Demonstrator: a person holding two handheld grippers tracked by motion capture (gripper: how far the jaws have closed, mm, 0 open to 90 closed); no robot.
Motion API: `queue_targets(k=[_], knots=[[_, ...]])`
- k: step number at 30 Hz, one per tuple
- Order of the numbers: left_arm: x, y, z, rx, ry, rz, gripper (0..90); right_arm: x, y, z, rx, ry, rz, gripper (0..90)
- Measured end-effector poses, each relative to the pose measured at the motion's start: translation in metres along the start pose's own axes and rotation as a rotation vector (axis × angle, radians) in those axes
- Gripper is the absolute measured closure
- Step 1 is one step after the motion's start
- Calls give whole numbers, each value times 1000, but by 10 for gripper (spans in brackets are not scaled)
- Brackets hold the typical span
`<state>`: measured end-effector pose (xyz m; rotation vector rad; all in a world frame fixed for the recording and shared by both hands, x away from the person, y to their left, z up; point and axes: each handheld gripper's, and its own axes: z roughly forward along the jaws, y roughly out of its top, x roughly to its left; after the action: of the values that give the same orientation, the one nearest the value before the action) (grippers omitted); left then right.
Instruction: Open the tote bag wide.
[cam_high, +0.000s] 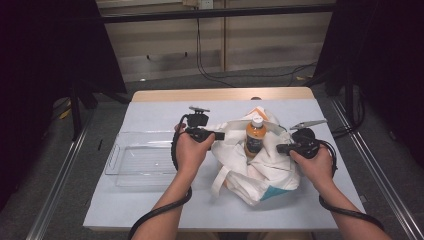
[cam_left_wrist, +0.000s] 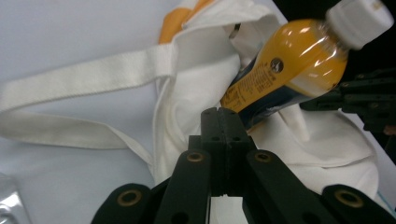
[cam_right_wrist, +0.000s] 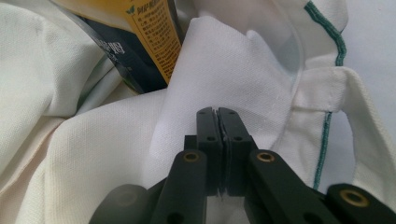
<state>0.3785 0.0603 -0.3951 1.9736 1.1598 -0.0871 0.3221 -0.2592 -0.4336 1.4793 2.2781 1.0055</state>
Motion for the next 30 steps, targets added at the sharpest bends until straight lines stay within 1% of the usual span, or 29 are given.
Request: queue_targets(k=[1, 2, 3, 5, 6, 7, 8, 10, 11, 15, 17, 18, 19, 20, 21, 22, 23, 24, 26, 30], knots=[[-1, -3, 5, 2, -8, -8, 900, 0, 0, 0, 1, 2, 0, 890], [-1, -4, 8, 8, -7, -3, 900, 0, 0, 0, -2, 0, -3, 890], [-2, -7, 12, 9, -8, -10, 900, 0, 0, 0, -2, 0, -4, 890], [-2, -11, 18, 19, -7, 0, 899, 0, -1, 0, -3, -1, -5, 890], [-2, -12, 20, 29, -1, 5, 899, 0, -1, 0, -4, 2, -3, 890], [-2, -14, 22, 25, 3, -2, 900, 0, -1, 0, -4, 1, -3, 890], [-2, -16, 25, 32, 12, -6, 900, -1, -1, 0, -4, 3, -4, 890], [-1, -17, 26, 37, 21, 0, 900, -1, -1, 0, -3, -4, 0, 890], [0, -19, 27, 34, 24, -8, 900, -1, -1, 0, -5, -3, 3, 890], [5, -25, 31, 44, 36, -10, 900, -1, -2, 2, -9, -3, 5, 890], [7, -29, 34, 61, 42, -6, 900, -1, -3, 3, -9, -5, 4, 890], [7, -30, 36, 49, 46, -19, 900, -1, -3, 3, -13, -3, 1, 890], [8, -31, 37, 61, 59, -3, 900, -1, -4, 3, -14, -4, 6, 890], [9, -32, 38, 67, 59, 1, 900, -1, -4, 3, -12, -2, 8, 890], [9, -33, 39, 65, 59, -10, 900, -1, -4, 4, -15, -2, 5, 890], [10, -35, 41, 73, 64, -6, 900, -1, -4, 4, -17, -1, 2, 891], [11, -37, 43, 67, 60, -22, 900, -1, -5, 4, -17, -1, 9, 891], [12, -37, 43, 79, 59, -11, 900, -1, -5, 4, -17, 0, 13, 891], [12, -40, 45, 75, 62, -20, 900, -2, -6, 4, -23, 0, 8, 892], [14, -42, 47, 77, 61, -14, 900, -3, -9, 5, -34, 4, 14, 892]])
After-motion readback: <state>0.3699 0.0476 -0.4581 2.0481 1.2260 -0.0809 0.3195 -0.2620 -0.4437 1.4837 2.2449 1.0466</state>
